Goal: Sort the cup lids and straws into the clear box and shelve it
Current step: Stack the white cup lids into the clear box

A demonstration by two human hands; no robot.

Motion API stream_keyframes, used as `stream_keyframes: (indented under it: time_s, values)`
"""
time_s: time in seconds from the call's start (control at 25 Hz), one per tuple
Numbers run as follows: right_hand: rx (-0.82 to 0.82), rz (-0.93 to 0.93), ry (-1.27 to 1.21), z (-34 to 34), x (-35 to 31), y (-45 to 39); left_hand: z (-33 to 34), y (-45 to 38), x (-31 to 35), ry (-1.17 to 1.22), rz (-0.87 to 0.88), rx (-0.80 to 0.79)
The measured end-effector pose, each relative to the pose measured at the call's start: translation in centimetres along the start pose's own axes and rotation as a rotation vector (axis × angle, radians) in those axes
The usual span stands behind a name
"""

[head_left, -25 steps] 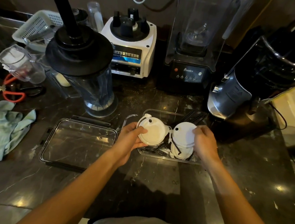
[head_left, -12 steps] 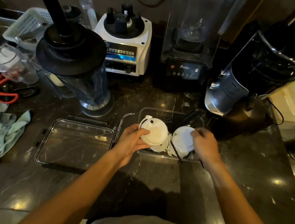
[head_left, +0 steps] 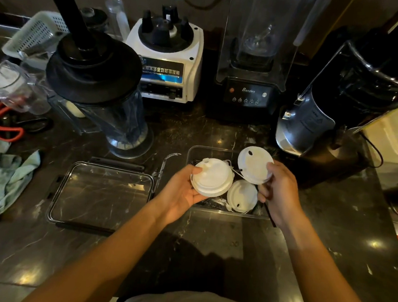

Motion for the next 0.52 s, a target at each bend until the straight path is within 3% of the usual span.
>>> stream_keyframes:
  time_s: [0.16,0.28,0.52]
  values:
    - [-0.111,0.187,-0.045,1.2,1.9,-0.3,1.6,0.6,-1.8,0.211,-0.134,-0.076]
    - [-0.117,0.247,0.067,1.5,3.1,-0.2,2.1,0.4,-2.2,0.298,-0.124,-0.069]
    - [0.078,0.281,0.264,-1.4,3.5,-0.7,0.0,-0.7,-0.7,0.183,-0.019,0.076]
Point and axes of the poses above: each hand's wrist, its own y-axis away from the middle knuckle, its own z-axis out of the palm, x = y × z, the point moved 9 cm from there along -y, towards the middle knuckle, and after that the axes turned 13 degrees about z, right-handed, at the moved point
